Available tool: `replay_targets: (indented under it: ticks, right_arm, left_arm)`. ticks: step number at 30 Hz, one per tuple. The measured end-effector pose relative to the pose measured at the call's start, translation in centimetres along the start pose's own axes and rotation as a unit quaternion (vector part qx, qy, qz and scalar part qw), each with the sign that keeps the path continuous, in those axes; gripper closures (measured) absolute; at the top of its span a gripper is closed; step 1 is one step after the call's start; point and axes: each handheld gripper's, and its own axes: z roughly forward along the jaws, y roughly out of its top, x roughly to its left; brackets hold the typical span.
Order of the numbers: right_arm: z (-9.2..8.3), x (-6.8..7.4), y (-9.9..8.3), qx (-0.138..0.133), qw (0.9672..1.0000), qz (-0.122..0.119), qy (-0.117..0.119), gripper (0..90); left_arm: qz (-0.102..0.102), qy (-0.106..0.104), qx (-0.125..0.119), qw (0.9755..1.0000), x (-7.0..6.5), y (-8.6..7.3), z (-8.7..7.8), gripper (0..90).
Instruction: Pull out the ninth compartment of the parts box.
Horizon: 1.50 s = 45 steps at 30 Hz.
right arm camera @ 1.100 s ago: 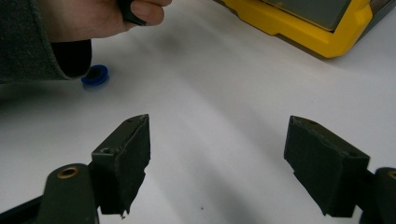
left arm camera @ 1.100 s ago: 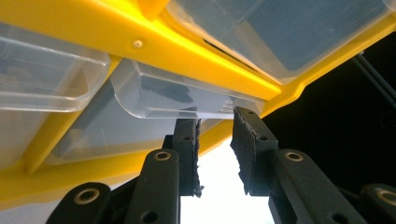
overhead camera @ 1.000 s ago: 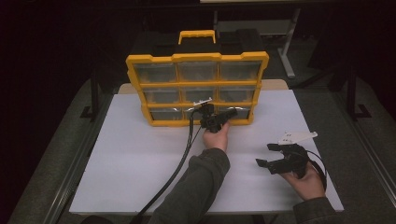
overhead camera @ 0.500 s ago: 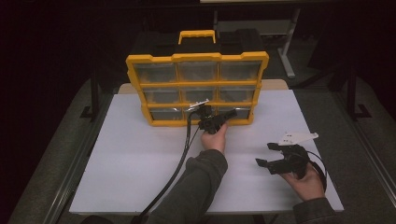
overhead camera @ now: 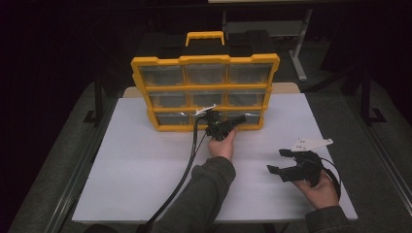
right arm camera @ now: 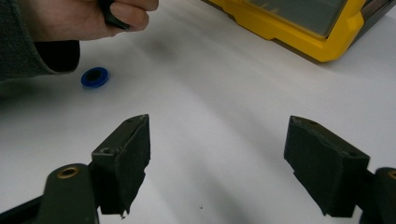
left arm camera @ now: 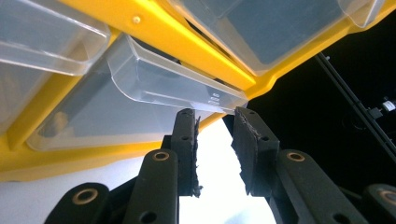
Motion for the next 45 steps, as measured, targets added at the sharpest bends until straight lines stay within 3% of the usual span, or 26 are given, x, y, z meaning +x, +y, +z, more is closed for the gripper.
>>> replay_targets:
  ticks: [2,3,5,7,11,18,22,23,25,30,40,43,45]
  right_arm:
    - [0.0,0.0,0.0,0.001,1.0,0.0,0.001,21.6]
    - [0.1,0.0,0.0,0.001,1.0,0.001,0.001,21.6]
    - [0.1,0.0,-0.1,0.003,1.0,0.0,0.001,21.7]
    - [0.1,0.0,-0.1,0.003,1.0,0.0,0.001,21.6]
    - [0.2,0.1,0.0,0.007,1.0,0.005,0.003,21.6]
    - [0.4,0.3,0.0,0.011,0.9999,0.004,0.006,21.6]
    - [0.5,0.2,-0.1,0.013,0.9999,0.0,0.008,21.5]
    - [0.6,0.2,0.0,0.013,0.9999,0.0,0.008,21.3]
    - [0.6,0.2,0.0,0.013,0.9999,0.0,0.008,21.4]
    - [0.7,0.2,0.0,0.012,0.9999,0.0,0.01,21.3]
    - [0.8,0.2,0.0,0.012,0.9998,0.0,0.013,21.3]
    - [0.8,0.2,0.0,0.012,0.9998,-0.001,0.013,21.3]
    - [0.7,0.3,0.0,0.014,0.9998,0.005,0.014,21.3]
  left_arm:
    - [0.0,0.0,-0.001,1.0,0.0,-0.1,-0.1,70.7]
    - [0.001,-0.017,-0.007,0.9998,-0.1,-0.1,-0.2,70.7]
    - [0.015,-0.023,-0.02,0.9994,-0.7,0.1,-0.6,75.3]
    - [0.027,-0.015,-0.013,0.9994,-1.1,0.5,-0.8,74.9]
    - [0.03,-0.008,-0.003,0.9995,-1.1,0.6,-1.1,73.7]
    - [0.014,-0.002,0.022,0.9997,-0.1,-0.2,-0.1,69.7]
    - [-0.004,0.01,0.017,0.9998,0.7,-0.1,0.3,64.2]
    - [-0.022,0.001,0.011,0.9997,1.4,-0.1,0.5,60.2]
    - [-0.027,-0.005,0.008,0.9996,1.5,-0.1,0.6,59.5]
    - [-0.025,-0.023,-0.004,0.9994,1.3,0.0,1.0,63.4]
    - [-0.021,-0.022,-0.019,0.9994,1.6,0.2,1.1,70.0]
    - [-0.014,-0.025,-0.021,0.9994,1.5,0.2,1.0,73.6]
    - [-0.021,-0.033,-0.023,0.999,1.6,0.1,1.0,73.7]
